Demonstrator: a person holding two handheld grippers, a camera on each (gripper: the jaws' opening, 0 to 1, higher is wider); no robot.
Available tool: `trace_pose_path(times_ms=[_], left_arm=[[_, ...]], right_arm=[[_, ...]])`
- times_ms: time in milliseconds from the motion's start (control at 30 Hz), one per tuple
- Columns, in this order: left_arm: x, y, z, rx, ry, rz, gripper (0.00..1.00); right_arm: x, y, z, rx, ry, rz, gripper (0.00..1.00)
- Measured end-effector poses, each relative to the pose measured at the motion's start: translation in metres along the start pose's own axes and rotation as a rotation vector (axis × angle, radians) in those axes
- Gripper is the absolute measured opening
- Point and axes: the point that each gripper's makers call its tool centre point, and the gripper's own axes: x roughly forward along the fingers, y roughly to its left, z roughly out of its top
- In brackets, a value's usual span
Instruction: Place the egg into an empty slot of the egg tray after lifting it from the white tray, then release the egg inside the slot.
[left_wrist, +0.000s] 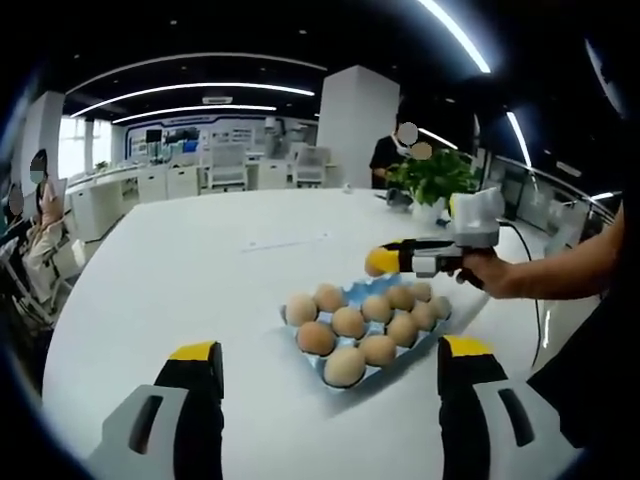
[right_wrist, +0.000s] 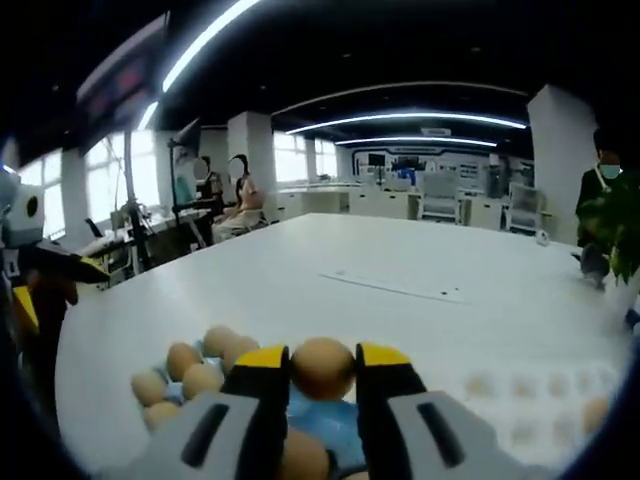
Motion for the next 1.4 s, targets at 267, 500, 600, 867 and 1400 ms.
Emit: trace_pose_path(times_ms=[267, 500, 600, 867, 1400], left_arm=[[0.002, -0.002, -0.001, -0.006, 0.003, -0.014, 0.89], [0.001, 0.001, -0.003, -0.010, 0.007, -0.008, 0.88], [0.001, 0.000, -0.003, -0.015, 0.005, -0.012, 0.88], [0.002, 0.000, -0.003, -0.022, 0.000, -0.010, 0.88], [0.002, -0.002, 0.000, -0.035, -0.005, -0.010, 0.84]], right_arm=[[0.014, 0.013, -0.009, 0.002, 0.036, 0.038, 0.25], [0.020, 0.022, -0.016, 0.000, 0.061, 0.063, 0.25], [0.022, 0.023, -0.021, 0.012, 0.080, 0.069, 0.25], [0.024, 0.026, -0.026, 0.016, 0.101, 0.079, 0.26], [0.027, 0.025, -0.038, 0.076, 0.163, 0.100, 0.25]])
